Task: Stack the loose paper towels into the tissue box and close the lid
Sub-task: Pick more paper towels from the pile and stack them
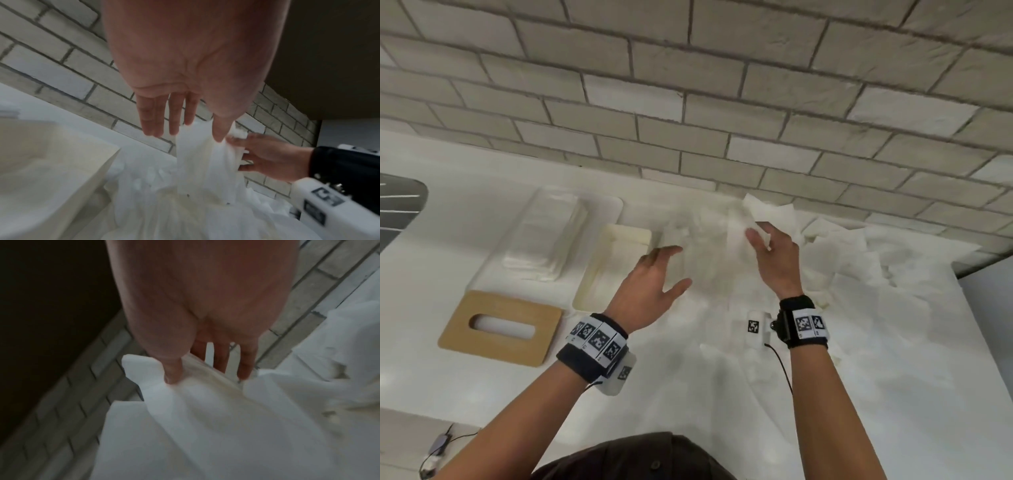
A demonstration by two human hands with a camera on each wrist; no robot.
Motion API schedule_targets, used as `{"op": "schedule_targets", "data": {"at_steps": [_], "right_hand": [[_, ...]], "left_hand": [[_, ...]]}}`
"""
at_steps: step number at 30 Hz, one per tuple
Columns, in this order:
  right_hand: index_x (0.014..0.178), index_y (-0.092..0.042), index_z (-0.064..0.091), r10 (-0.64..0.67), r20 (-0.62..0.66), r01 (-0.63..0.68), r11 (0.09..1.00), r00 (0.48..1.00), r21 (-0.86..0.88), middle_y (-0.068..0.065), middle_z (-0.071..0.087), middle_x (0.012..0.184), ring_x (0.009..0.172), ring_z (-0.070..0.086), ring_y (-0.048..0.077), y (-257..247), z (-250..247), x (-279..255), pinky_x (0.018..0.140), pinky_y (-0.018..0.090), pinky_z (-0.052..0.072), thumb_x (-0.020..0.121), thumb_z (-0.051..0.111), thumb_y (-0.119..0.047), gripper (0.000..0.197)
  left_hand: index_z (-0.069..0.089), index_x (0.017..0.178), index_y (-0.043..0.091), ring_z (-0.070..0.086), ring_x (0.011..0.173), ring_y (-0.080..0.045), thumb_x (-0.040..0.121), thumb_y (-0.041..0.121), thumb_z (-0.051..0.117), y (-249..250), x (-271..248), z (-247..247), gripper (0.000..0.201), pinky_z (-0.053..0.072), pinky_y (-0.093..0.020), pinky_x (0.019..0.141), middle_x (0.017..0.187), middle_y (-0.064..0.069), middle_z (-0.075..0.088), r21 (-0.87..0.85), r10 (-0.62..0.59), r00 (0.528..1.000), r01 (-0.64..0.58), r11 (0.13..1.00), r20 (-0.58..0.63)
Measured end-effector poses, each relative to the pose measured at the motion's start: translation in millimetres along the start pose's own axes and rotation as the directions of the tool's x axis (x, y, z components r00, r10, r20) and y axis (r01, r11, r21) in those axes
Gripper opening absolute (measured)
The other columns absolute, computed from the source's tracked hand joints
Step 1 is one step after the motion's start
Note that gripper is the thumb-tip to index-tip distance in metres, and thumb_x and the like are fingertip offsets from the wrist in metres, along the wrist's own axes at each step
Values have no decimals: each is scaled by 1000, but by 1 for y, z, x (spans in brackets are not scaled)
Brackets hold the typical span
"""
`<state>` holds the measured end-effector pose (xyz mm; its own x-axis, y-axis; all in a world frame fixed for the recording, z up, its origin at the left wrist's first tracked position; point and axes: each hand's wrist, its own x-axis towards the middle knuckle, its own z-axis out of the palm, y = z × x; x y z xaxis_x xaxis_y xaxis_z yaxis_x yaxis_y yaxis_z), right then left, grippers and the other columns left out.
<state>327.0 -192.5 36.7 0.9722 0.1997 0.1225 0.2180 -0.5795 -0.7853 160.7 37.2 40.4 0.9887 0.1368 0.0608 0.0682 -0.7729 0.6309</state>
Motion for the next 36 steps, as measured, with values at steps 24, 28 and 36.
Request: {"op": "schedule_targets", "data": {"at_steps": [24,28,36], "right_hand": [[137,-22,53,572,248,-615,639,782,463,0,74,127,115,72,24,61,35,-83,107,53,58,76,89,-29,71],[122,-15,74,571,189,-578,644,799,500,3,82,113,107,77,27,68,19,-83,104,53,59,94,76,-18,27],[106,-13,77,260,8,-260,965,965,-32,-5,73,85,83,67,21,30,-27,-68,69,13,46,99,75,-24,14]], "left_hand": [[59,137,3,54,129,-45,115,37,41,36,73,73,45,40,-41,105,139,-22,63,-25,-226,939,240,970,259],[62,142,12,61,129,-32,105,56,53,29,73,35,57,45,-44,111,138,-9,69,-151,-215,971,229,962,107],[75,118,20,73,100,-14,90,35,84,17,57,-24,33,58,-30,85,107,10,77,-440,-274,958,210,873,-86]]}}
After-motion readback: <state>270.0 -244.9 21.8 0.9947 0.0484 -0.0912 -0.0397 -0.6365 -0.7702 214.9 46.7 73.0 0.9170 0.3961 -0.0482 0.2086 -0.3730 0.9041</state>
